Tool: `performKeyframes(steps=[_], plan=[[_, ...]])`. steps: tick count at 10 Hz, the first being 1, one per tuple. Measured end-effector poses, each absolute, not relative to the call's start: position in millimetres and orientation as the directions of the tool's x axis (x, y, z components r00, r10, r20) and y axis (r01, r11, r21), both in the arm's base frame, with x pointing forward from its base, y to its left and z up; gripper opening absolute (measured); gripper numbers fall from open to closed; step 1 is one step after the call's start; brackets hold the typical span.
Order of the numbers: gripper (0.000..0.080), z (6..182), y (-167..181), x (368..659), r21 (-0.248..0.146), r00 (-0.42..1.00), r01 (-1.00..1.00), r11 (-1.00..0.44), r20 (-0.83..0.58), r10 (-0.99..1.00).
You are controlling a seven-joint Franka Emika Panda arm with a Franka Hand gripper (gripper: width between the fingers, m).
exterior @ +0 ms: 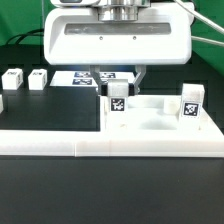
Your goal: Assemble square table
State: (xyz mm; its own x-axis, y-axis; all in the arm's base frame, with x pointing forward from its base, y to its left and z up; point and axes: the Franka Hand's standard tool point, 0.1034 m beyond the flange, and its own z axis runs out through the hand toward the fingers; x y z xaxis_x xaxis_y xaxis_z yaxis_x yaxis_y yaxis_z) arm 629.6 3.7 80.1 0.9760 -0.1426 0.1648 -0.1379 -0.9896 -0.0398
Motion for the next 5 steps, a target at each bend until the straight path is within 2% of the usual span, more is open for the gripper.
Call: performKeyframes(steps=[3, 5], plan=[[0.0291, 79.2, -1.8, 629.2, -0.086, 0.829, -0.539, -0.838, 0.126, -0.545], [0.0291, 78.9, -4.1, 627.6, -0.098, 0.642, -0.756, -0.647, 0.079, -0.763]])
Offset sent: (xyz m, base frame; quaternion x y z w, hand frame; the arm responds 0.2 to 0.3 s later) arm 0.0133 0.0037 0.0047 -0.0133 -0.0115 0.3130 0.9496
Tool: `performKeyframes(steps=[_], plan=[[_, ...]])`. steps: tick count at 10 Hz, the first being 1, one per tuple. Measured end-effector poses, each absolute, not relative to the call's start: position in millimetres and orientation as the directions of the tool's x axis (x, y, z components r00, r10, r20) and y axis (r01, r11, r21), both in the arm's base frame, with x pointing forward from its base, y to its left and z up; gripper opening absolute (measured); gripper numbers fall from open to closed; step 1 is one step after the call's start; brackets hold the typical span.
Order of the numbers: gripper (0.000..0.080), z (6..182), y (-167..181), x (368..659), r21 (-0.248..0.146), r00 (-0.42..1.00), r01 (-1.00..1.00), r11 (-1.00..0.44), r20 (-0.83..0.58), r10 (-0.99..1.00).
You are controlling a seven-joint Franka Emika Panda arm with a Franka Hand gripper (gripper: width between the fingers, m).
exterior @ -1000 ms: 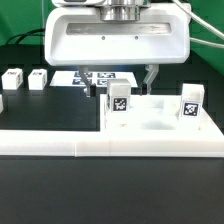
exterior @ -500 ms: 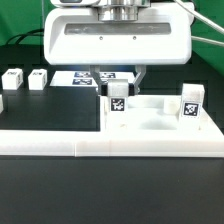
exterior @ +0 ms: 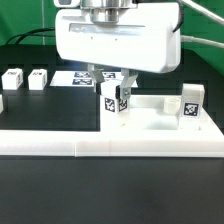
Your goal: Assemble square table
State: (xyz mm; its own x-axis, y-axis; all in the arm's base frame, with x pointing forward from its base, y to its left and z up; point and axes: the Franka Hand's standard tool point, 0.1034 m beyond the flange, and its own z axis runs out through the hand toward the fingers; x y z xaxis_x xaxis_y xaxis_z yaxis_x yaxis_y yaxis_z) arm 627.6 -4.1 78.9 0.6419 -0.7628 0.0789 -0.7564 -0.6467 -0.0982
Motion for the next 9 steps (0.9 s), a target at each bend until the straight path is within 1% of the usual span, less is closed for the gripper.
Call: performKeyframes(steps=[1, 2, 3, 4, 5, 6, 7, 8, 9], plan=[[0.0291, 78.3, -4.9, 626.9, -0.095, 0.548, -0.829, -0.551, 0.055, -0.835], [0.0291, 77.9, -6.1, 625.8, -0.096, 0.405, -0.909, -0.405, 0.020, -0.914], [0.0291, 77.4, -7.1, 624.4, -0.100, 0.262, -0.961, -0.259, -0.018, -0.965], [0.0291, 77.2, -7.1, 622.9, -0.094, 0.138, -0.987, -0.133, -0.047, -0.989], [0.0291, 77.2, -7.1, 622.6, -0.093, 0.125, -0.988, -0.120, -0.050, -0.991], [0.0395, 76.8, -6.5, 622.4, -0.092, 0.111, -0.990, -0.106, -0.052, -0.992], [0.0395, 76.5, -6.5, 622.2, -0.092, 0.122, -0.989, -0.117, -0.051, -0.991], [0.0539, 76.4, -6.4, 622.2, -0.094, 0.169, -0.982, -0.164, -0.046, -0.985], [0.0615, 75.7, -5.0, 621.5, -0.095, 0.355, -0.931, -0.352, -0.021, -0.935]])
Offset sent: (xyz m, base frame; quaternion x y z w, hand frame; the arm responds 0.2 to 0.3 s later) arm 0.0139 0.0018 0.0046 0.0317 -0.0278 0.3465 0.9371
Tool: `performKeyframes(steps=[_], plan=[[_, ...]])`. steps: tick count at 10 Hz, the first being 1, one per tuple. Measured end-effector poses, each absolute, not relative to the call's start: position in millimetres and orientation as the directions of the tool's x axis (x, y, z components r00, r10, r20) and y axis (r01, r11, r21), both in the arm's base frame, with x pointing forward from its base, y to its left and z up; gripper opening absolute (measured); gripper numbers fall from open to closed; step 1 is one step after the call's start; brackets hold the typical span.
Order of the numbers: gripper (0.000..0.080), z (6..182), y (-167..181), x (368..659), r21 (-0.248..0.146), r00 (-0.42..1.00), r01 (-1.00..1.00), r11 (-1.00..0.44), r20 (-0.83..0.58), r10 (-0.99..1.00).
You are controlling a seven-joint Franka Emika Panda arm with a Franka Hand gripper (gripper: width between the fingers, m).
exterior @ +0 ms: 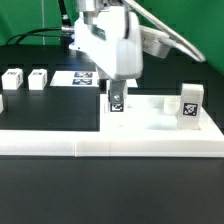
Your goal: Assemble square table
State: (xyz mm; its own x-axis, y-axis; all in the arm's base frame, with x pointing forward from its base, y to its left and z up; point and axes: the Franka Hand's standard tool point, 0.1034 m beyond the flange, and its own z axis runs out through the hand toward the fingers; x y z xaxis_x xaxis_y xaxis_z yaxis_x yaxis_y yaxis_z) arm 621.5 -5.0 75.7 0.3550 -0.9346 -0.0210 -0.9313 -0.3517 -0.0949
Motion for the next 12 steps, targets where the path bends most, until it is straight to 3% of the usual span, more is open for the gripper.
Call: performKeyframes(steps=[3, 6, 8, 12], plan=[[0.0648, 74.8, -15.2, 620.0, -0.104, 0.730, -0.677, -0.728, 0.029, -0.683], [0.0649, 74.3, -15.6, 619.6, -0.095, 0.830, -0.550, -0.830, 0.046, -0.556], [0.0649, 76.1, -12.9, 621.5, -0.068, 0.951, -0.295, -0.953, 0.077, -0.299], [0.0649, 74.1, -7.3, 621.8, -0.029, 0.994, 0.022, -0.999, 0.105, 0.018]])
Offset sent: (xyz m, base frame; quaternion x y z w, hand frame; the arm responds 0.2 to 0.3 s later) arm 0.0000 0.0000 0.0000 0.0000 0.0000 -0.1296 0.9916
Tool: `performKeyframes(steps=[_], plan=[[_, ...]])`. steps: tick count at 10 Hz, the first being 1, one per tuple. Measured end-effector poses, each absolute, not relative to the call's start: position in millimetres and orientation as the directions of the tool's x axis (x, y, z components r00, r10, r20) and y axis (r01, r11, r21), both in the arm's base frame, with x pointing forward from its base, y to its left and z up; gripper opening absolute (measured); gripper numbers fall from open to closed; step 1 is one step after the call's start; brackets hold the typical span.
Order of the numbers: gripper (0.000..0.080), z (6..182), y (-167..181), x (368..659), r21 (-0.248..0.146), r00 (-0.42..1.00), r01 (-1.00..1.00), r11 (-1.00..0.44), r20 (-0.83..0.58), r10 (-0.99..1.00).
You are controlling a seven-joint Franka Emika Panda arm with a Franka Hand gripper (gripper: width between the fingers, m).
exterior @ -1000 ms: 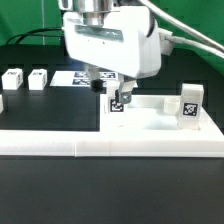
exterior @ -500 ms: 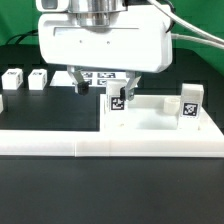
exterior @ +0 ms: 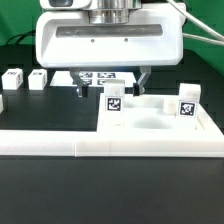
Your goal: Assemble square table
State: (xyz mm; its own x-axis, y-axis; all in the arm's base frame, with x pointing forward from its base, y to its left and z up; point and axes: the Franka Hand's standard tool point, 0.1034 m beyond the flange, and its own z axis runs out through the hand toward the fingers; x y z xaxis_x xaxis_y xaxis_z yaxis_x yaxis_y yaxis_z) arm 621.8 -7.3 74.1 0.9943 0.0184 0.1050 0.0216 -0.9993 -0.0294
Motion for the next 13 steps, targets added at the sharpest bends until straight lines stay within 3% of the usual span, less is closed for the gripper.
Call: performKeyframes(steps=[2, 5, 7, 8, 10, 13], plan=[[0.0649, 68.2, -11.3, 615.7, -0.011, 0.987, 0.115, -0.993, 0.110, 0.113], [0.0633, 68.7, -11.0, 616.4, -0.017, 0.991, 0.071, -0.997, 0.111, 0.068], [0.0283, 68.7, -10.3, 616.4, -0.036, 0.990, -0.089, -0.995, 0.107, -0.092], [0.0288, 68.7, -10.4, 616.4, -0.039, 0.986, -0.123, -0.992, 0.106, -0.126], [0.0288, 69.7, -8.0, 619.8, -0.074, 0.917, -0.381, -0.922, 0.093, -0.387], [0.0288, 68.8, 1.8, 621.2, -0.111, 0.665, -0.739, -0.665, 0.037, -0.746]])
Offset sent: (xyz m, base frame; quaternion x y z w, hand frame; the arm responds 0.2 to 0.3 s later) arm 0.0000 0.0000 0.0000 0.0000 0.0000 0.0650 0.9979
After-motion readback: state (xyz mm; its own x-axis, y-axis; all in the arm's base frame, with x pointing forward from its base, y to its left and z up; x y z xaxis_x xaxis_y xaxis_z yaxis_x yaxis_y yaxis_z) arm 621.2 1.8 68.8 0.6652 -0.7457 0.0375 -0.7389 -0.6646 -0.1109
